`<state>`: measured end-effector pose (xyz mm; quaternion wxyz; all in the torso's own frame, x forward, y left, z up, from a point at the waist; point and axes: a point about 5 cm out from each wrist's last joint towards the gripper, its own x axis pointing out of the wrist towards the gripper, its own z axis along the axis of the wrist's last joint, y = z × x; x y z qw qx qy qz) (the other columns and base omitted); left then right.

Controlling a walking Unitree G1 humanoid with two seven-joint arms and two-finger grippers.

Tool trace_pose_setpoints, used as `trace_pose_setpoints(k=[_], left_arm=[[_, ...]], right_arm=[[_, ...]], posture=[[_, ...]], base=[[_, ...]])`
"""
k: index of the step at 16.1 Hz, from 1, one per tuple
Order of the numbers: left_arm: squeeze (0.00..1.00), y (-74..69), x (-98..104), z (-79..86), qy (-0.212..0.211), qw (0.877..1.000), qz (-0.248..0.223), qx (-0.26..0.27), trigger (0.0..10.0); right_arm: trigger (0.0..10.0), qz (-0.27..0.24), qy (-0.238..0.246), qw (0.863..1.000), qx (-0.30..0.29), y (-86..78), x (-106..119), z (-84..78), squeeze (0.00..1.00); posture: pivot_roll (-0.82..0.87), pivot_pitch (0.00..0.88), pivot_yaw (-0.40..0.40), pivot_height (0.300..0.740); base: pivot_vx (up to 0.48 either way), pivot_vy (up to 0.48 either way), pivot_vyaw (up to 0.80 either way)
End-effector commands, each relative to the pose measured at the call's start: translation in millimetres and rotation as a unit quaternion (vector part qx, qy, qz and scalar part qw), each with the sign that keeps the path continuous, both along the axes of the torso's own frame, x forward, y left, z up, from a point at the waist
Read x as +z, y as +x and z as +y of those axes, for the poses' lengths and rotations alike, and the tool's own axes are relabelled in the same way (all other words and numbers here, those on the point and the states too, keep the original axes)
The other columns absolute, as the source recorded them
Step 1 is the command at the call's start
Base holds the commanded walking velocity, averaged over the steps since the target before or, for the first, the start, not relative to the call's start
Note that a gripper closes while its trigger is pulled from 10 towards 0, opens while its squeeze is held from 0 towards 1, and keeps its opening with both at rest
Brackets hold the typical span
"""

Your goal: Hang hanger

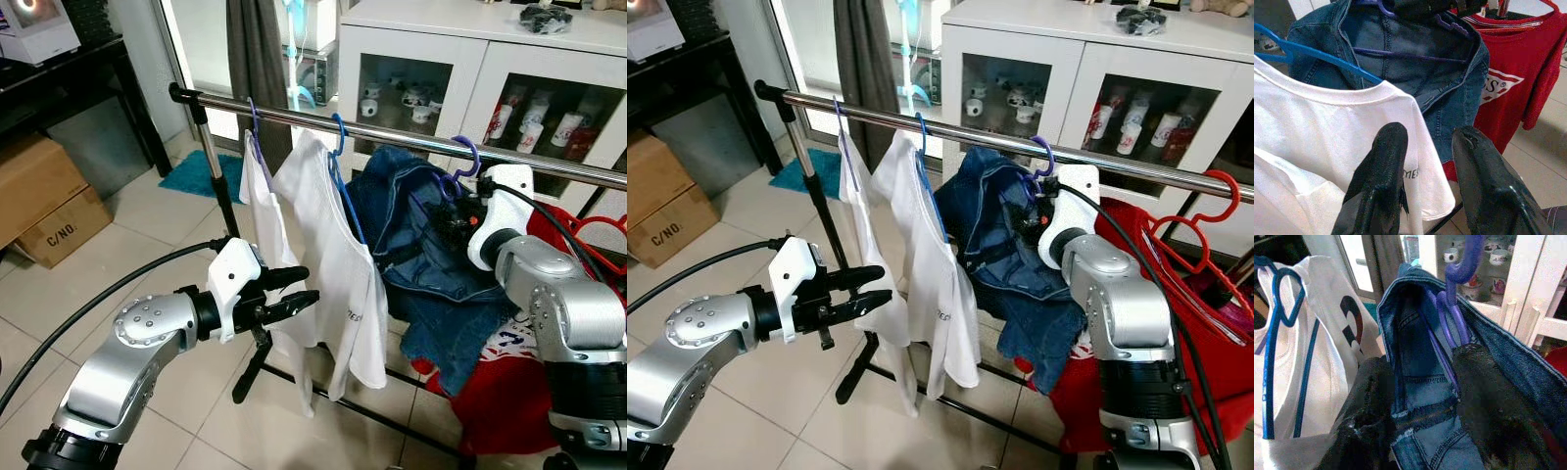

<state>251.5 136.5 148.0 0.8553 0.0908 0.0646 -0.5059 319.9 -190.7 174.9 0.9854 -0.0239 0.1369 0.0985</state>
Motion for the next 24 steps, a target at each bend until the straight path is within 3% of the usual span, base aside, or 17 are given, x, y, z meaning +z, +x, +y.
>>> trace_pose_setpoints(k=[1, 9, 16, 17, 18, 19, 24], left_arm=[[0.00, -1.0, 0.0, -0.7, 0.005, 1.000, -0.001, -0.005, 10.0], [0.00, 0.0, -0.2, 0.9, 0.007, 1.000, -0.004, 0.003, 10.0], [0.00, 4.5, 1.8, 0.2, 0.006, 1.000, -0.010, 0.007, 10.0], [0.00, 4.8, 1.9, -0.3, 0.006, 1.000, -0.010, 0.005, 10.0], [0.00, 5.1, 1.9, -1.0, 0.006, 1.000, -0.010, 0.004, 10.0], [0.00, 5.1, 1.9, -1.3, 0.006, 1.000, -0.010, 0.003, 10.0], [0.00, 3.4, 1.0, -1.7, 0.005, 1.000, -0.009, 0.002, 10.0]], right_arm=[[0.0, 0.006, 0.008, 1.000, -0.001, 0.9, -2.4, -0.5, 0.00], [0.0, 0.002, 0.019, 1.000, -0.010, -0.2, -0.9, -0.4, 0.00], [0.0, -0.041, -0.017, 0.999, -0.014, -3.8, 6.4, 3.4, 0.00], [10.0, -0.042, -0.025, 0.999, -0.007, -6.5, 6.6, 6.1, 0.00], [10.0, -0.043, -0.027, 0.999, -0.003, -8.2, 7.4, 7.2, 0.00], [10.0, -0.044, -0.027, 0.999, -0.005, -8.6, 8.2, 6.6, 1.00], [10.0, -0.052, -0.027, 0.998, -0.003, -21.7, 19.1, -5.0, 1.00]], posture=[[-0.05, 0.001, 0.055, 0.740], [-0.05, 0.008, 0.049, 0.740], [-0.04, 0.015, 0.056, 0.740], [-0.04, 0.015, 0.056, 0.740], [-0.05, 0.016, 0.061, 0.740], [-0.05, 0.015, 0.062, 0.740], [-0.05, 0.018, 0.059, 0.740]], base=[[0.000, 0.000, 0.00], [0.000, 0.000, 0.00], [0.000, 0.000, 0.00], [0.000, 0.000, 0.00], [0.000, 0.000, 0.00], [0.000, 0.000, 0.00], [0.000, 0.000, 0.00]])
